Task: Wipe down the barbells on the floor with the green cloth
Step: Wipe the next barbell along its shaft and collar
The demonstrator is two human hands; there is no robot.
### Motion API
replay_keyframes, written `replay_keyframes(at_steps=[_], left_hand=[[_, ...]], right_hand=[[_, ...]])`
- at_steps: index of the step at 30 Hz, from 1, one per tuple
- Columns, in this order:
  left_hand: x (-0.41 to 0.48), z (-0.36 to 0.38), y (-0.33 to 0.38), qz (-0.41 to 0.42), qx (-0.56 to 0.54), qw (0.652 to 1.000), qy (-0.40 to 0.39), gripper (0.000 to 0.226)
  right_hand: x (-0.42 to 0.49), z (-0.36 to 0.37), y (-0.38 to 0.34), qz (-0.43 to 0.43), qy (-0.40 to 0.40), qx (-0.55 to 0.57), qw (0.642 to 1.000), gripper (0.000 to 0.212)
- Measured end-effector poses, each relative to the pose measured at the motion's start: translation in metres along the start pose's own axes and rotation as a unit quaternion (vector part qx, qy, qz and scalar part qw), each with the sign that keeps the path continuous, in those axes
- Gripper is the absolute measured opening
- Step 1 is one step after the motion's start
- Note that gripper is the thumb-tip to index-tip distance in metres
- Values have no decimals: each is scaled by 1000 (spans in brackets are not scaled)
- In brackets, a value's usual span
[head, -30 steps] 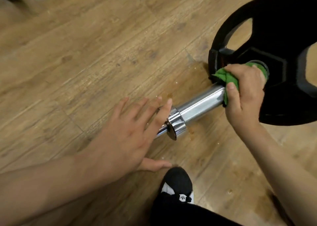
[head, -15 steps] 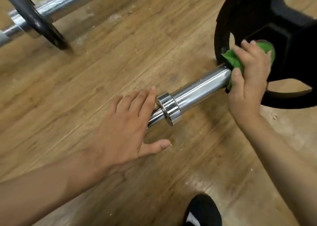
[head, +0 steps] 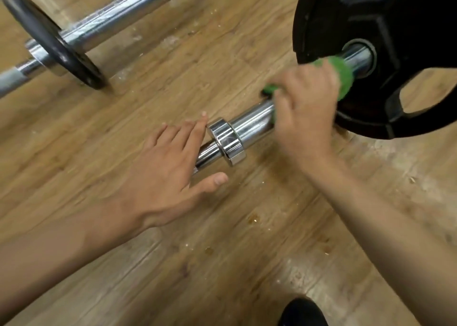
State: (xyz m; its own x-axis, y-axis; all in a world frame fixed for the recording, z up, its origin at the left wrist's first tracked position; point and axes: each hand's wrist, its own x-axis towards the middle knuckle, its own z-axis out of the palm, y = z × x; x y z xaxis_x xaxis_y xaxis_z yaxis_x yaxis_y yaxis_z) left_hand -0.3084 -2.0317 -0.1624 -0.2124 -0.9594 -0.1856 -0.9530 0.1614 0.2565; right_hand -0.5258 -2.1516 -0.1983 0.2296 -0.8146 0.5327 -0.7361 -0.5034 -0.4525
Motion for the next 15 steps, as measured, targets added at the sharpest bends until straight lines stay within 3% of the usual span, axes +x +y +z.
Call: replay_keyframes(at_steps=[2, 4, 8, 11, 13, 15], left_hand=[[1, -2, -2, 1, 0, 1000, -8, 114], [0, -2, -2, 2, 3, 1000, -12, 114], [-4, 2, 1, -3, -1, 1000, -5, 113], [-6, 3, 7, -2, 9, 1000, 3, 112], [-9, 5, 10, -2, 17, 1000, 3, 113], [-13, 7, 14, 4, 21, 1000, -1, 114]], right_hand=[[-21, 2, -22, -122, -72, 51, 989, 26], [-16, -8, -3, -197, -117, 35, 973, 30], [19, -28, 44, -84, -82, 1, 993, 27], [19, -34, 33, -23, -55, 3, 998, 17], [7, -35, 17, -38, -88, 31, 995, 23], [-14, -38, 5, -110, -141, 51, 983, 31]])
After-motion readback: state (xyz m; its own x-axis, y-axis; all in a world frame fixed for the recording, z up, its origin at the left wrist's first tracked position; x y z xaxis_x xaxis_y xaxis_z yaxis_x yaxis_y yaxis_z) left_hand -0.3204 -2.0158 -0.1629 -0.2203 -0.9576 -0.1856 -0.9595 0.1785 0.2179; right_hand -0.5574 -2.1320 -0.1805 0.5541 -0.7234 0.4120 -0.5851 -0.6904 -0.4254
